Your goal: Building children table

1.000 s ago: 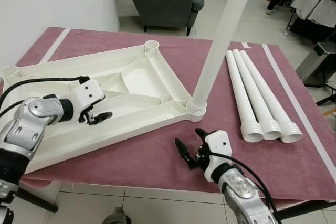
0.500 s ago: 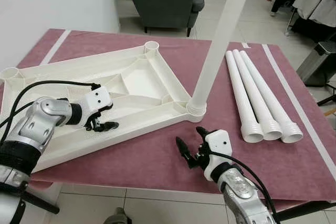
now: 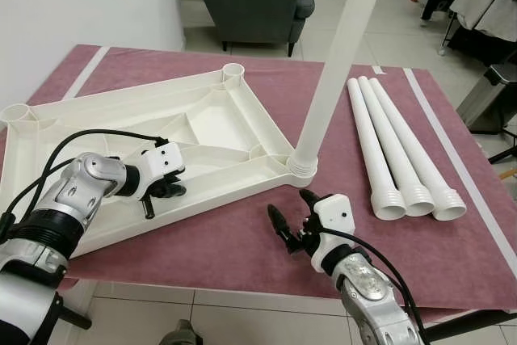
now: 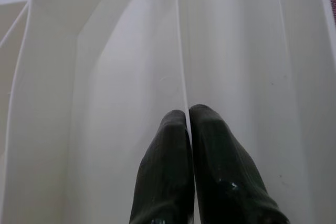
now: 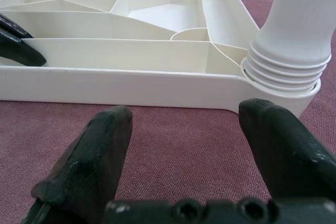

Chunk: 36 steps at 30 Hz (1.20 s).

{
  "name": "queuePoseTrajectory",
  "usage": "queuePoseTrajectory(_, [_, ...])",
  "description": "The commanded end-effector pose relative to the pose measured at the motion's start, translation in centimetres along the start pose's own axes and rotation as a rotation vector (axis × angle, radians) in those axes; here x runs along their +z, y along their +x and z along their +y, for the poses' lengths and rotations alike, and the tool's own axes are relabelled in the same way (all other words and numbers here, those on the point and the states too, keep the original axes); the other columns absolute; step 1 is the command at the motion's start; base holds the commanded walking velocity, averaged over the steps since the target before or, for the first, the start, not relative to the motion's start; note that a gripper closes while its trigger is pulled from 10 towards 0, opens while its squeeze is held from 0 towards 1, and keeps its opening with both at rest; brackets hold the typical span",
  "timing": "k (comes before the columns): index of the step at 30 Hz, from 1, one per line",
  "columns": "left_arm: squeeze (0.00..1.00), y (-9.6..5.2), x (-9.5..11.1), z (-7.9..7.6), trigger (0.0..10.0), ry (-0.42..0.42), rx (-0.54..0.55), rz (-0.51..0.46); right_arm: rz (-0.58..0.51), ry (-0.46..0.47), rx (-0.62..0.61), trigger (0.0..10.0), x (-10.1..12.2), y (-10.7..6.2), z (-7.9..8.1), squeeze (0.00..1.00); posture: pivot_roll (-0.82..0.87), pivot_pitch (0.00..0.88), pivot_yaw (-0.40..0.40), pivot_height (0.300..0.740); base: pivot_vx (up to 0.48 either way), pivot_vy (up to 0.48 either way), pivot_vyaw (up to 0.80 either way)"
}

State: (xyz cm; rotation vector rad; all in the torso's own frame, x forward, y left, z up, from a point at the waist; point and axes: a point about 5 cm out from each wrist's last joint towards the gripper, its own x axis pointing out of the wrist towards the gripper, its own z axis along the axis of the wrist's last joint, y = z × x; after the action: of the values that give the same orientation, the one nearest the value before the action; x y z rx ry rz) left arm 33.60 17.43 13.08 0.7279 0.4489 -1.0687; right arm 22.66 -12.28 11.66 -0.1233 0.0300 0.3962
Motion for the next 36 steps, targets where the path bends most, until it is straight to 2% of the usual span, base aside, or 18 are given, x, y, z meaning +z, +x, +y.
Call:
queuePoseTrajectory(1, [0.00, -0.1, -0.5, 0.3, 0.0, -0.004, 0.045, 0.031, 0.002, -0.006, -0.004, 10.0, 0.1, 0.0, 0.0, 0.00, 0.08, 0.000, 0.043, 0.740, 0.000, 0.000, 0.00])
queuePoseTrajectory(3, [0.00, 0.0, -0.5, 0.4, 0.0, -0.012, 0.045, 0.026, 0.001, -0.005, -0.006, 10.0, 0.1, 0.1, 0.0, 0.00, 0.08, 0.000, 0.044, 0.740, 0.000, 0.000, 0.00])
queuePoseTrajectory(4, [0.00, 0.2, 0.2, 0.6, 0.0, -0.055, 0.046, -0.013, 0.000, -0.005, -0.008, 10.0, 0.1, 0.1, 0.0, 0.00, 0.08, 0.000, 0.045, 0.740, 0.000, 0.000, 0.00])
queuePoseTrajectory(9, [0.00, 0.3, 1.3, 0.9, 0.0, -0.105, 0.045, -0.070, -0.001, -0.005, -0.010, 10.0, 0.1, 0.1, 0.0, 0.00, 0.08, 0.000, 0.046, 0.740, 0.000, 0.000, 0.00])
queuePoseTrajectory(13, [0.00, 0.9, 4.1, 1.3, 0.0, -0.181, 0.055, -0.170, -0.002, -0.004, -0.010, 10.0, 0.1, 0.3, 0.2, 0.00, 0.09, 0.000, 0.049, 0.740, 0.000, 0.000, 0.00])
queuePoseTrajectory(15, [0.00, 1.2, 4.6, 1.4, 0.0, -0.191, 0.063, -0.173, -0.003, -0.003, -0.010, 10.0, 0.1, 0.3, 0.2, 0.00, 0.10, 0.000, 0.049, 0.740, 0.000, 0.000, 0.00])
queuePoseTrajectory(17, [0.00, 2.7, 6.3, 1.7, 0.0, -0.283, 0.110, -0.164, -0.003, 0.001, -0.008, 10.0, 0.1, 0.5, 0.4, 0.00, 0.10, 0.001, 0.053, 0.740, 0.000, 0.000, 0.00])
queuePoseTrajectory(18, [0.00, 2.7, 6.3, 1.7, 0.0, -0.283, 0.110, -0.164, -0.003, 0.001, -0.008, 10.0, 0.1, 0.5, 0.4, 0.00, 0.10, 0.001, 0.053, 0.740, 0.000, 0.000, 0.00])
queuePoseTrajectory(20, [0.00, 3.7, 6.9, 1.7, 0.0, -0.346, 0.136, -0.151, -0.005, 0.003, -0.007, 10.0, 0.1, 0.5, 0.5, 0.00, 0.10, 0.004, 0.057, 0.740, 0.000, 0.000, 0.00])
queuePoseTrajectory(23, [0.00, 4.0, 7.1, 1.6, 0.0, -0.365, 0.145, -0.144, -0.006, 0.003, -0.007, 10.0, 0.2, 0.6, 0.6, 0.00, 0.10, 0.004, 0.057, 0.740, 0.000, 0.000, 0.00])
queuePoseTrajectory(25, [0.00, 5.3, 7.9, 1.7, 0.0, -0.447, 0.199, -0.138, -0.007, 0.005, -0.009, 10.0, 0.2, 0.6, 0.6, 0.00, 0.10, 0.010, 0.067, 0.740, 0.000, 0.000, 0.00])
queuePoseTrajectory(27, [0.00, 6.4, 8.7, 2.1, 0.0, -0.591, 0.294, -0.129, -0.008, 0.007, -0.017, 10.0, 0.2, 0.5, 0.7, 0.00, 0.10, 0.012, 0.071, 0.740, 0.000, 0.000, 0.00])
queuePoseTrajectory(28, [0.00, 6.4, 8.7, 2.1, 0.0, -0.591, 0.294, -0.129, -0.008, 0.007, -0.017, 10.0, 0.2, 0.5, 0.7, 0.00, 0.10, 0.012, 0.071, 0.740, 0.000, 0.000, 0.00])
queuePoseTrajectory(32, [0.00, 7.1, 9.6, 2.1, 0.0, -0.726, 0.343, -0.147, -0.006, 0.007, -0.023, 10.0, 0.2, 0.5, 0.7, 0.00, 0.10, 0.017, 0.076, 0.740, 0.000, 0.000, 0.00])
queuePoseTrajectory(36, [0.00, 7.6, 10.5, 2.2, 0.0, -0.742, 0.412, -0.144, -0.006, 0.005, -0.023, 10.0, 0.1, 0.5, 0.8, 0.00, 0.09, 0.019, 0.074, 0.740, 0.000, 0.000, 0.00])
